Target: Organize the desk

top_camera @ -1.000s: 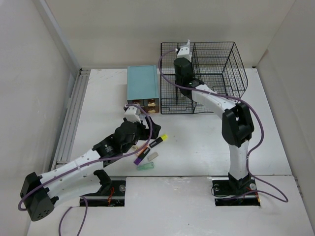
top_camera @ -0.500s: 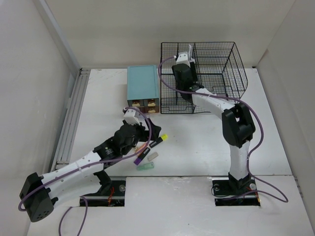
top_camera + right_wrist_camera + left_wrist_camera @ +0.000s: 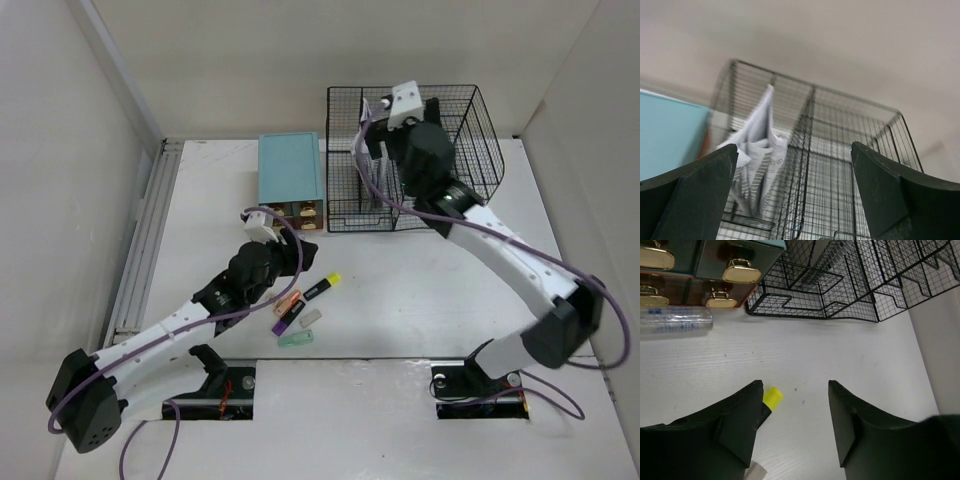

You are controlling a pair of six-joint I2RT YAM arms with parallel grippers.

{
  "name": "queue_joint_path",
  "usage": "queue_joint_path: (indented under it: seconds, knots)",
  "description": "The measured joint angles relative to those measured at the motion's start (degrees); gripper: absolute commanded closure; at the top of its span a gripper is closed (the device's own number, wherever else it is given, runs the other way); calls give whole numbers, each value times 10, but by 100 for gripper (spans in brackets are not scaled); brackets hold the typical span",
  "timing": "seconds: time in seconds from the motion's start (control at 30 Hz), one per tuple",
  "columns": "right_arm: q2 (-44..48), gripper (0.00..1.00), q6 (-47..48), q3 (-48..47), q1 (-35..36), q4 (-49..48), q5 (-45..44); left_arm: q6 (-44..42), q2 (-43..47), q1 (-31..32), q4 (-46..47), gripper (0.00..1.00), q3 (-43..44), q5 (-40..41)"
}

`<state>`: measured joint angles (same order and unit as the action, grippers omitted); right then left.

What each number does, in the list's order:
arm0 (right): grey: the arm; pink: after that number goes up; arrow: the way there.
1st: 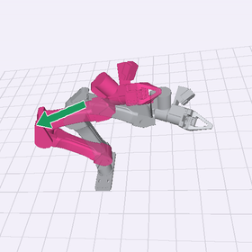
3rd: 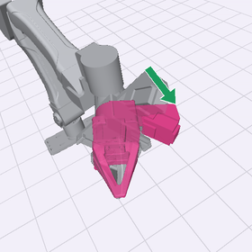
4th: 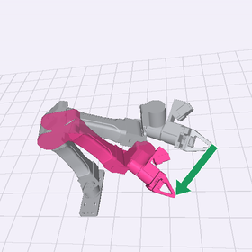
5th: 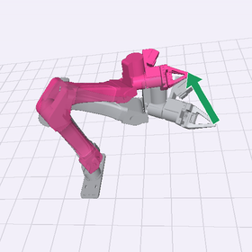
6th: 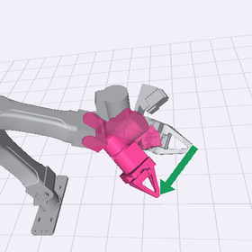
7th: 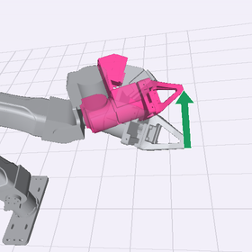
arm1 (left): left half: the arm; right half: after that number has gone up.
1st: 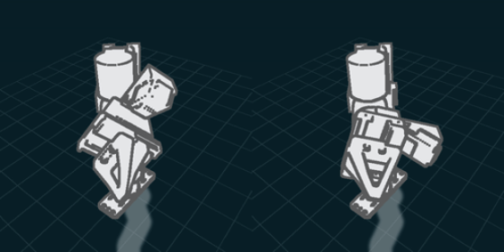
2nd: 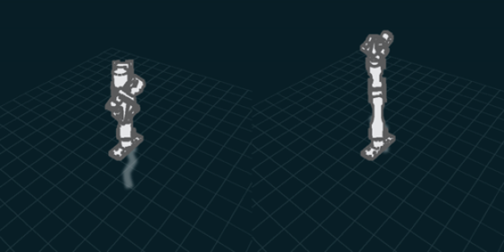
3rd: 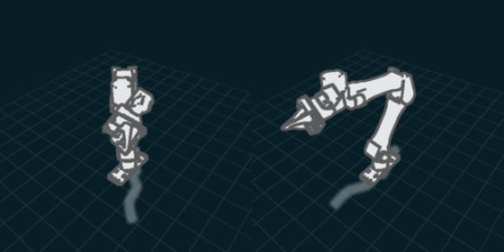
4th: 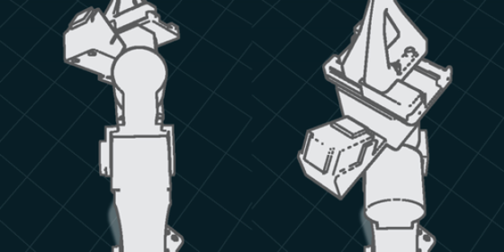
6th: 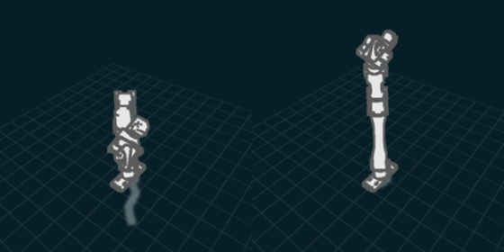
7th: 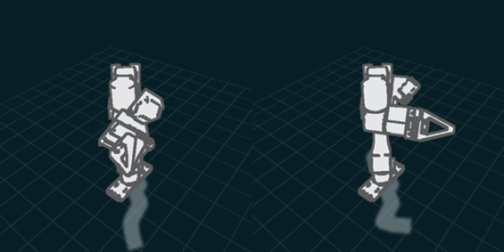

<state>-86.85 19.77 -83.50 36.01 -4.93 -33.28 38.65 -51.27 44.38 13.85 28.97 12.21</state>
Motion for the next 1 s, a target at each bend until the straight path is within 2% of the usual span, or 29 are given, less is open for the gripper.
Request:
queue_joint_path:
  seconds: [0.03,0.07,0.13,0.17,0.2,0.27,0.3,0.33,0.37,0.43,0.53,0.6,0.63,0.67,0.7,0.77,1.0]
  knots:
    - [33,0,1,9,-4,8,38,0,-9,-6,0,41,3,-4]
    - [65,19,0,19,-12,16,88,0,-17,-12,0,35,7,-8]
    - [121,66,-2,38,-31,37,200,0,-35,-22,-6,30,21,-15]
    - [143,80,-7,47,-39,45,247,0,-43,-25,-9,29,29,-14]
    - [158,86,-12,54,-45,53,289,0,-50,-27,-13,29,36,-12]
    - [176,86,-21,70,-48,71,362,-3,-59,-29,-17,28,45,-9]
    - [178,65,-21,80,-48,80,396,-4,-64,-32,-17,28,48,-6]
    - [178,48,-24,91,-48,91,424,-6,-68,-35,-17,28,50,-5]
    - [176,33,-26,102,-49,103,450,-7,-74,-40,-17,28,51,-3]
    - [169,8,-26,124,-57,126,502,-9,-93,-55,-17,29,55,-1]
    - [163,0,-31,150,-89,151,578,-6,-131,-85,-7,33,58,-10]
    - [162,0,-36,160,-119,157,625,5,-155,-110,2,35,58,-23]
    - [162,8,-39,162,-132,159,645,9,-164,-125,5,36,58,-30]
    - [160,34,-43,162,-146,159,665,17,-171,-143,11,36,58,-45]
    - [159,48,-43,162,-155,157,676,23,-177,-161,16,36,58,-56]
    - [155,66,-52,162,-164,156,695,33,-183,-194,28,36,58,-78]
    - [150,66,-67,170,-164,158,725,51,-185,-242,54,36,58,-110]
